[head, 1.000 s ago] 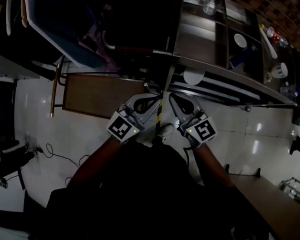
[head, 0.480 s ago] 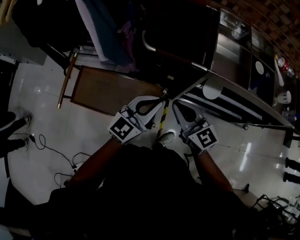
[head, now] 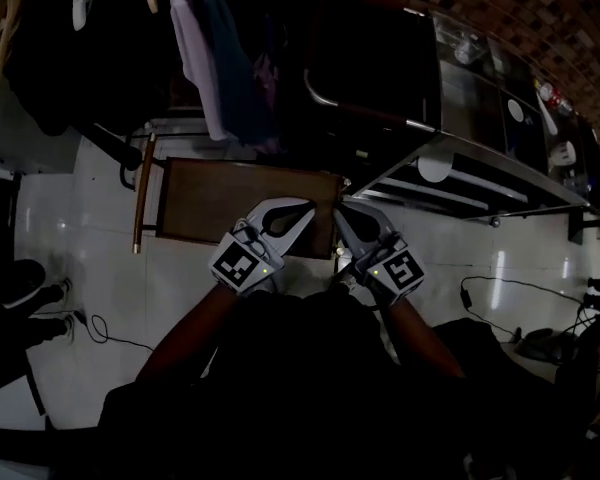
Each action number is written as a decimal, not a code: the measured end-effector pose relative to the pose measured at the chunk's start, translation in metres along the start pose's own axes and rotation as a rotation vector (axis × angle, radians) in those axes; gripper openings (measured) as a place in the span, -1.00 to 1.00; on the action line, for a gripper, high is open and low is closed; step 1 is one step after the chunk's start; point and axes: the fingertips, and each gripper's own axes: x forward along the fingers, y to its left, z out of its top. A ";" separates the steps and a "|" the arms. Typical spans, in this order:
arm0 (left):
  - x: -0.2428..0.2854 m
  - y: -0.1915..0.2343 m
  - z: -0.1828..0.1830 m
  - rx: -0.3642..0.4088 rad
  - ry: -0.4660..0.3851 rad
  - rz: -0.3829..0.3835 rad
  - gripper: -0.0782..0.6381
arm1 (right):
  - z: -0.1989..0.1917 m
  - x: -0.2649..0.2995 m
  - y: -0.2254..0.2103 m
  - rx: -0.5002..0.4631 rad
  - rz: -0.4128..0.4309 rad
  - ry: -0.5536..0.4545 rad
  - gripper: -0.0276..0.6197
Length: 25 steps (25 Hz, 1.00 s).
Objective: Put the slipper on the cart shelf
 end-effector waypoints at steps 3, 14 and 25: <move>-0.024 0.001 0.000 0.014 0.008 -0.049 -0.77 | -0.008 0.007 0.019 -0.001 -0.044 -0.029 -0.91; -0.089 -0.020 -0.002 0.019 0.013 -0.143 -0.77 | -0.009 0.007 0.085 0.035 -0.141 -0.044 -0.91; -0.092 -0.063 0.000 0.009 0.007 -0.101 -0.77 | -0.005 -0.021 0.110 -0.028 -0.070 -0.035 -0.91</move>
